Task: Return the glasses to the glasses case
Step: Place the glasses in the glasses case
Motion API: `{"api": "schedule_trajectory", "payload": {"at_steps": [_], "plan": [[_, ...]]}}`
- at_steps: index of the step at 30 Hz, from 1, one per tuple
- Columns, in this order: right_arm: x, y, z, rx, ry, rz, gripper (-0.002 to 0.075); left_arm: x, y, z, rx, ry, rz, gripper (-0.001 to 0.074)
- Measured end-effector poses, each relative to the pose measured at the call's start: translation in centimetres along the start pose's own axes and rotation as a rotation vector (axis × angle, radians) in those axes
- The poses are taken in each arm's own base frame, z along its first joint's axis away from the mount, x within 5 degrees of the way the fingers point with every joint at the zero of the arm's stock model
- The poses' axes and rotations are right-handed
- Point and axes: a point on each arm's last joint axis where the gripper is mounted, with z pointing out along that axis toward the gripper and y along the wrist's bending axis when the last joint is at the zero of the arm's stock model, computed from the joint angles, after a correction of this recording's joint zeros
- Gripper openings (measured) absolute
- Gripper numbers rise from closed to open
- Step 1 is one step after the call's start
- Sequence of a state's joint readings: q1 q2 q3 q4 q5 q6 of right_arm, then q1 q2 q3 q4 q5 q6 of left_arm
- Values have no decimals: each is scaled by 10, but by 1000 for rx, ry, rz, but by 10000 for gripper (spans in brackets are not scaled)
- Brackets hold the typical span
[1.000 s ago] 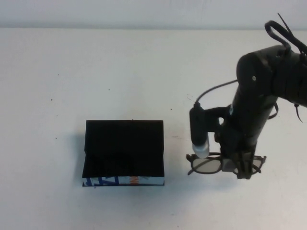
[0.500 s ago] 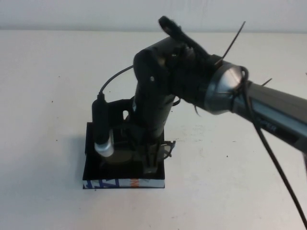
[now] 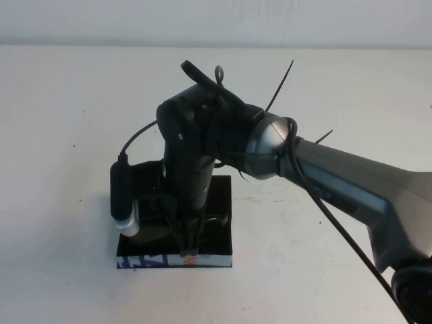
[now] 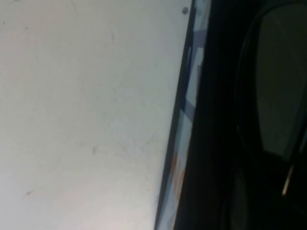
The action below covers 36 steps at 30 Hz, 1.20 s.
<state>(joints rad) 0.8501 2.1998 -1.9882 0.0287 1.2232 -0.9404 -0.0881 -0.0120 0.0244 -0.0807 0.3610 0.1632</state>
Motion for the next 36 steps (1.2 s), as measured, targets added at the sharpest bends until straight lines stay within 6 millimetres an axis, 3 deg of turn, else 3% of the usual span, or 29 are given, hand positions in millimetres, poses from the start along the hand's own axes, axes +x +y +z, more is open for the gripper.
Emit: {"api": "schedule_trajectory", "payload": {"at_steps": [18, 36], "plan": [[1, -1, 22, -48, 7, 48, 63, 0, 0, 0, 0, 0, 0, 0], [4, -4, 26, -55, 8, 61, 64, 0, 0, 0, 0, 0, 0, 0]]}}
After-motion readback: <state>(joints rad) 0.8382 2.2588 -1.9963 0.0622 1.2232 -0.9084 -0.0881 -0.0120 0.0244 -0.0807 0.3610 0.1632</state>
